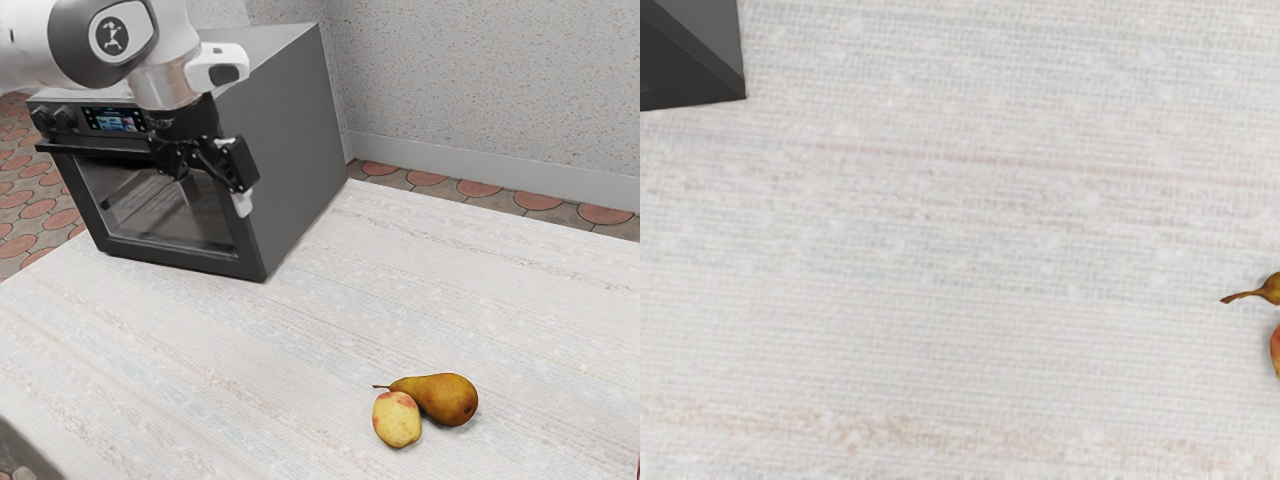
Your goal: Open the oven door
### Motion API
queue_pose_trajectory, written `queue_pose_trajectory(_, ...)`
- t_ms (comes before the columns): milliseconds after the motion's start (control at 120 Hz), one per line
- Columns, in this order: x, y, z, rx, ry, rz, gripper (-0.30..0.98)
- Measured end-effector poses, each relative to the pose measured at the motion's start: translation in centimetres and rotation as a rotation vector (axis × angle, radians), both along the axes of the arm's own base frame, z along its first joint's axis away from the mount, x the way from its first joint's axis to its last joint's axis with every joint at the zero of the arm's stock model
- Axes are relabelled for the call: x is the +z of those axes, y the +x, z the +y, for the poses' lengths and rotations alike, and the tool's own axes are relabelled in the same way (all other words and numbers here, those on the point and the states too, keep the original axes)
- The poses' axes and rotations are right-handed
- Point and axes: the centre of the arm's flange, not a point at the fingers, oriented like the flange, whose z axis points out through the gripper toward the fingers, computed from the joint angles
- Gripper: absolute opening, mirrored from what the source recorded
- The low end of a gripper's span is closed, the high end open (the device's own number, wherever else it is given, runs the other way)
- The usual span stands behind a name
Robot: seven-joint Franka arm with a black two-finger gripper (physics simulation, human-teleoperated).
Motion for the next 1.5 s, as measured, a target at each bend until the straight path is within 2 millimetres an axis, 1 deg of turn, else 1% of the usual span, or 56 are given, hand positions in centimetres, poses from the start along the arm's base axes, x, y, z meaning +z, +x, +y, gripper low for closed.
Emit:
queue_pose_trajectory(75,-0.1,0.0,-0.6,-0.018,-0.001,0.010,0.69)
queue_pose_trajectory(150,0.0,0.0,-0.8,-0.027,-0.001,0.012,0.69)
queue_pose_trajectory(167,1.2,-0.5,-0.8,-0.029,0.001,-0.009,0.69)
queue_pose_trajectory(183,4.2,-2.0,-1.0,-0.034,0.007,-0.064,0.69)
queue_pose_trajectory(208,10.0,-5.9,-1.4,-0.055,0.030,-0.174,0.68)
queue_pose_trajectory(225,13.2,-8.7,-1.5,-0.076,0.060,-0.236,0.69)
queue_pose_trajectory(233,14.4,-9.9,-1.5,-0.088,0.075,-0.259,0.69)
queue_pose_trajectory(250,16.2,-11.8,-1.3,-0.109,0.109,-0.287,0.68)
queue_pose_trajectory(267,17.3,-13.2,-0.6,-0.119,0.145,-0.296,0.68)
queue_pose_trajectory(283,17.8,-14.2,0.6,-0.117,0.182,-0.290,0.68)
queue_pose_trajectory(300,17.8,-14.9,2.1,-0.109,0.218,-0.271,0.68)
queue_pose_trajectory(333,16.9,-16.3,4.6,-0.116,0.273,-0.232,0.68)
queue_pose_trajectory(367,15.2,-18.0,7.1,-0.145,0.299,-0.210,0.68)
queue_pose_trajectory(392,13.9,-18.6,8.9,-0.174,0.308,-0.202,0.68)
queue_pose_trajectory(433,11.6,-18.8,11.0,-0.245,0.320,-0.197,0.68)
queue_pose_trajectory(517,7.2,-18.9,16.6,-0.346,0.313,-0.229,0.69)
queue_pose_trajectory(550,6.1,-18.9,18.2,-0.390,0.323,-0.247,0.69)
queue_pose_trajectory(583,5.4,-18.6,19.2,-0.447,0.342,-0.260,0.69)
queue_pose_trajectory(692,3.4,-15.5,20.6,-0.630,0.426,-0.265,0.69)
queue_pose_trajectory(733,2.8,-15.0,22.0,-0.672,0.456,-0.266,0.69)
queue_pose_trajectory(792,2.4,-14.4,23.1,-0.733,0.502,-0.273,0.69)
queue_pose_trajectory(833,2.0,-13.7,23.6,-0.776,0.530,-0.275,0.69)
queue_pose_trajectory(917,0.6,-11.6,24.4,-0.852,0.573,-0.276,0.69)
queue_pose_trajectory(950,0.3,-11.0,24.5,-0.879,0.590,-0.281,0.69)
queue_pose_trajectory(1050,0.2,-9.8,24.9,-0.949,0.644,-0.288,0.69)
queue_pose_trajectory(1083,0.0,-9.6,25.4,-0.960,0.655,-0.294,0.69)
queue_pose_trajectory(1150,-1.0,-8.7,26.4,-0.977,0.666,-0.293,0.69)
queue_pose_trajectory(1342,-3.5,-5.3,26.8,-1.062,0.710,-0.270,0.69)
queue_pose_trajectory(1500,-4.4,-3.4,26.2,-1.131,0.747,-0.257,0.69)
